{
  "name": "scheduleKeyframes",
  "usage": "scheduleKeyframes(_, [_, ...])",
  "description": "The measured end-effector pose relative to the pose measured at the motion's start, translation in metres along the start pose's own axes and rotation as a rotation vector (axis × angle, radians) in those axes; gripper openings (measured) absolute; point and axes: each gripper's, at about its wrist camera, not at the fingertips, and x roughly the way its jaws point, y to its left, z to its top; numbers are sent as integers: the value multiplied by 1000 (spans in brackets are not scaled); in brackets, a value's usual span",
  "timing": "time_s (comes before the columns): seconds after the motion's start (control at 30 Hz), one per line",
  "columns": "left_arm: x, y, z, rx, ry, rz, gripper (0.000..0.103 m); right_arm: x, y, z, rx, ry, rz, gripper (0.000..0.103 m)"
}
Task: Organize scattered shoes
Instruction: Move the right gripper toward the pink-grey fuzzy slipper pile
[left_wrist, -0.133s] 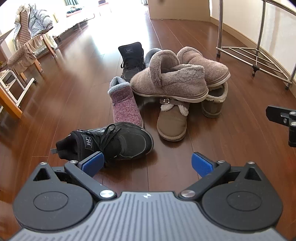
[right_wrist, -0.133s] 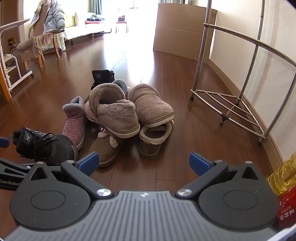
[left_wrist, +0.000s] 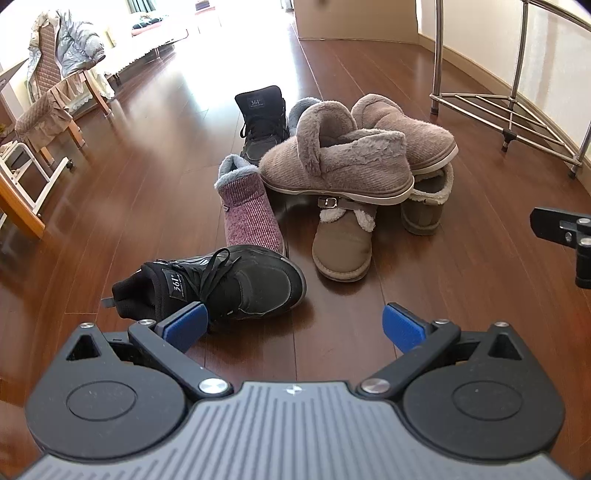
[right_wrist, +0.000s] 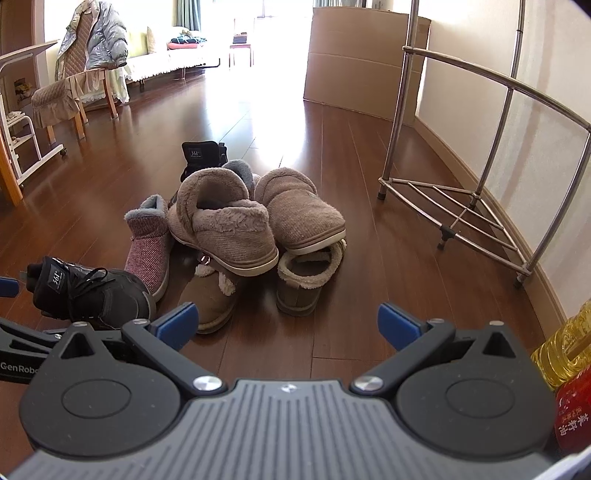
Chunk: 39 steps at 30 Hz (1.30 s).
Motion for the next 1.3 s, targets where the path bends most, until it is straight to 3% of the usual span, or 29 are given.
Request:
scheduleKeyframes(0.67, [0,2,0,-14,3,-7,102,6,2,1,6,27,-3,102])
scheduleKeyframes(1.17, [40,14,-4,-3,35,-47,102,34,10,2,39,119,-82,102])
scheduleKeyframes(1.3, [41,16,0,0,11,-77,102,38,10,1,48,145,-110,102])
